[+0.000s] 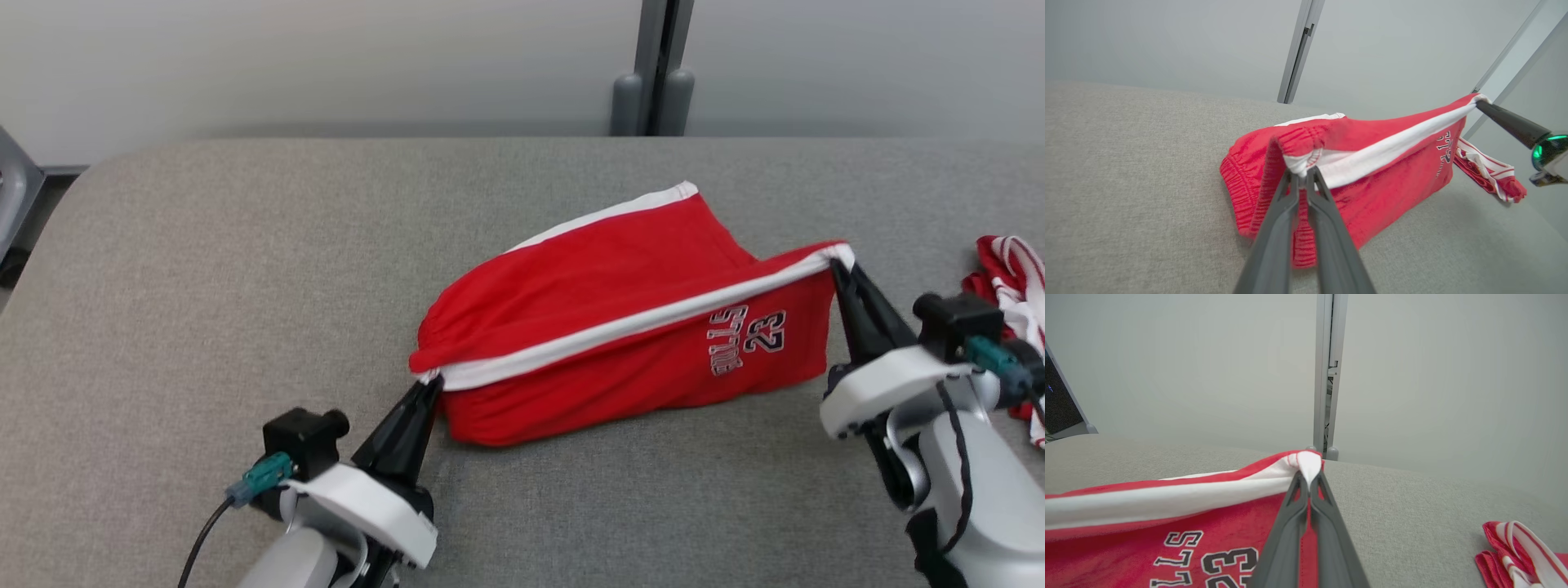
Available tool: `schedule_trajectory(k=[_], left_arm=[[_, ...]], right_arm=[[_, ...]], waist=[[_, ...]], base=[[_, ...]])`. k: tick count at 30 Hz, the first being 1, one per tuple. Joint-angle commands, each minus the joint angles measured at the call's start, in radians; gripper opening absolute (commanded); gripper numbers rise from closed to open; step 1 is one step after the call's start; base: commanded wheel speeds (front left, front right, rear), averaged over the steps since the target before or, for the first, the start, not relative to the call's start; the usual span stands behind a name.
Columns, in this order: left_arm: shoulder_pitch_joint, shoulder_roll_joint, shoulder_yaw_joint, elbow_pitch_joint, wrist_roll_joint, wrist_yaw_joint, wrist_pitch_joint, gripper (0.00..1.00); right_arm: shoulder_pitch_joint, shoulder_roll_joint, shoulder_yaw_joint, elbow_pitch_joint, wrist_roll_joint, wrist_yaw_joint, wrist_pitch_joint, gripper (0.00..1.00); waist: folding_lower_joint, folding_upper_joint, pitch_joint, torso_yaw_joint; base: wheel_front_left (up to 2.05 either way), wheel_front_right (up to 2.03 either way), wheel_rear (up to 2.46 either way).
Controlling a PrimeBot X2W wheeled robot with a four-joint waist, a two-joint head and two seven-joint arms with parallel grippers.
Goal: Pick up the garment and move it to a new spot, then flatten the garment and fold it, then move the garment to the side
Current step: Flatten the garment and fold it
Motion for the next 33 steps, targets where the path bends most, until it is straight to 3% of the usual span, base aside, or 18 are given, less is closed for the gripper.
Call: schedule_trajectory(k=[1,11,26,27,28,29,33], left_arm=[[-0.024,0.001,-0.003,0.001,-0.004,0.001,-0.001,0.0],[-0.256,-0.058,0.025,0.056,0.039,0.001,-0.001,0.0],[-0.386,-0.108,0.103,0.106,0.117,0.001,-0.001,0.0],[-0.387,-0.108,0.103,0.105,0.112,0.001,-0.001,0.16],[-0.389,-0.108,0.105,0.102,0.112,0.002,-0.001,0.55],[-0.389,-0.108,0.105,0.1,0.109,0.003,-0.001,1.0],[-0.38,-0.11,0.098,0.1,0.112,0.022,-0.001,1.0]], right_arm=[[-0.02,-0.011,-0.007,0.01,-0.001,-0.001,0.0,0.0],[-0.351,-0.042,0.018,0.218,-0.097,-0.001,0.0,0.0],[-0.59,-0.048,-0.032,0.407,-0.214,-0.001,0.0,0.0],[-0.598,-0.046,-0.043,0.416,-0.221,-0.001,0.0,0.0],[-0.604,-0.042,-0.055,0.426,-0.222,-0.001,0.0,0.47],[-0.608,-0.036,-0.065,0.428,-0.224,-0.001,0.0,1.0],[-0.598,-0.02,-0.092,0.404,-0.22,-0.001,0.001,1.0]], waist=[[-0.0001,0.0,0.054,0.033],[-0.0001,0.0,0.234,0.091],[-0.0001,0.0,0.355,0.129],[-0.0001,0.0,0.357,0.129],[-0.0001,0.0,0.359,0.129],[-0.0001,0.0,0.36,0.128],[-0.0001,0.0,0.359,0.116]], base=[[0.0,0.0,0.0],[0.0,0.0,0.0],[0.0,0.0,0.0],[0.0,0.0,0.0],[0.0,0.0,0.0],[0.0,0.0,0.0],[0.0,0.0,0.0]])
